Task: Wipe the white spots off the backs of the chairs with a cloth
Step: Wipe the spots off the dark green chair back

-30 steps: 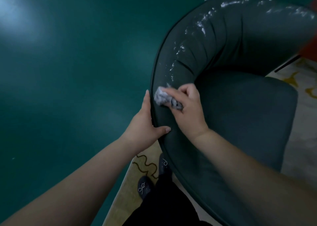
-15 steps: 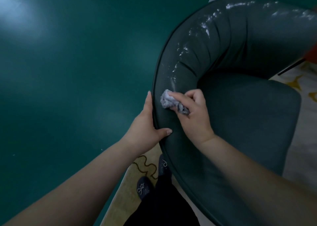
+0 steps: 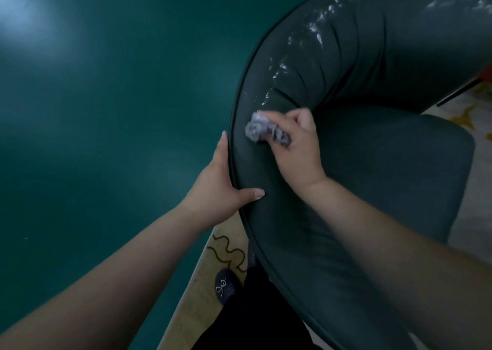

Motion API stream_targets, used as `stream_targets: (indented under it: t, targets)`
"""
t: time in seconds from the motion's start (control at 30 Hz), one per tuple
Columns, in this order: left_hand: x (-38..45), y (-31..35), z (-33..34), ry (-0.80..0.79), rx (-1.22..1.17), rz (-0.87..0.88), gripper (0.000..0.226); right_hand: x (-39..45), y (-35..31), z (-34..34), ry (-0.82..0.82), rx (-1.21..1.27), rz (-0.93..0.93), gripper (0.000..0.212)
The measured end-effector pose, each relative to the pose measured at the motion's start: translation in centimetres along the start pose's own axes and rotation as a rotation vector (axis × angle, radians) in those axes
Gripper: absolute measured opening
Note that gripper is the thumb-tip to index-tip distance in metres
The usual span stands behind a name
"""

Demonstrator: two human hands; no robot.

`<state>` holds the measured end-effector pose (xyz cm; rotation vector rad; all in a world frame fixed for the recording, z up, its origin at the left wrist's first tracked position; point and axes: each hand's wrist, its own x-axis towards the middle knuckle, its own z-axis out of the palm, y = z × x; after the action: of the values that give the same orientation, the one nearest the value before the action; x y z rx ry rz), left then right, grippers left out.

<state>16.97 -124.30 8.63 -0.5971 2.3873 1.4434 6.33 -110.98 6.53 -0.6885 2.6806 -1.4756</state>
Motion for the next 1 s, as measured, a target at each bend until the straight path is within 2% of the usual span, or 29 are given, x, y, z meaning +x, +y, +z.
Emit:
stream_targets:
  t: [0.1, 0.27, 0.5, 0.67, 0.8, 0.87, 1.0]
  targets:
    - [0.5, 0.1, -0.3, 0.009, 0.005, -0.012, 0.123, 1.6, 0.2, 0.5, 0.042, 0.055, 0.049, 0.040]
    - [1.2, 1.2, -0.6, 0.038, 0.012, -0.008, 0.120, -3.7, 0.1, -0.5, 0.009, 0.109, 0.080, 0.041]
    - [3.1, 2.1, -1.1, 0.072, 0.056, 0.025, 0.114, 4.1, 0.1, 0.7, 0.089, 0.083, 0.088, 0.040]
    - [4.0, 2.0, -1.7, 0.033, 0.041, 0.008, 0.122, -1.1, -0.2, 0.3, 0.022, 0.086, 0.018, 0.051]
    - [4.9, 2.0, -2.2, 0.005, 0.041, 0.007, 0.124, 4.6, -0.1, 0.8, 0.056, -0.031, -0.030, 0.049]
    - [5.3, 2.0, -2.4, -0.008, 0.044, 0.016, 0.126, 7.2, -0.3, 1.2, 0.094, -0.056, 0.003, 0.045]
    - [6.3, 2.1, -3.1, -0.047, 0.067, 0.026, 0.127, 3.8, -0.9, 1.5, 0.095, -0.061, 0.018, 0.053]
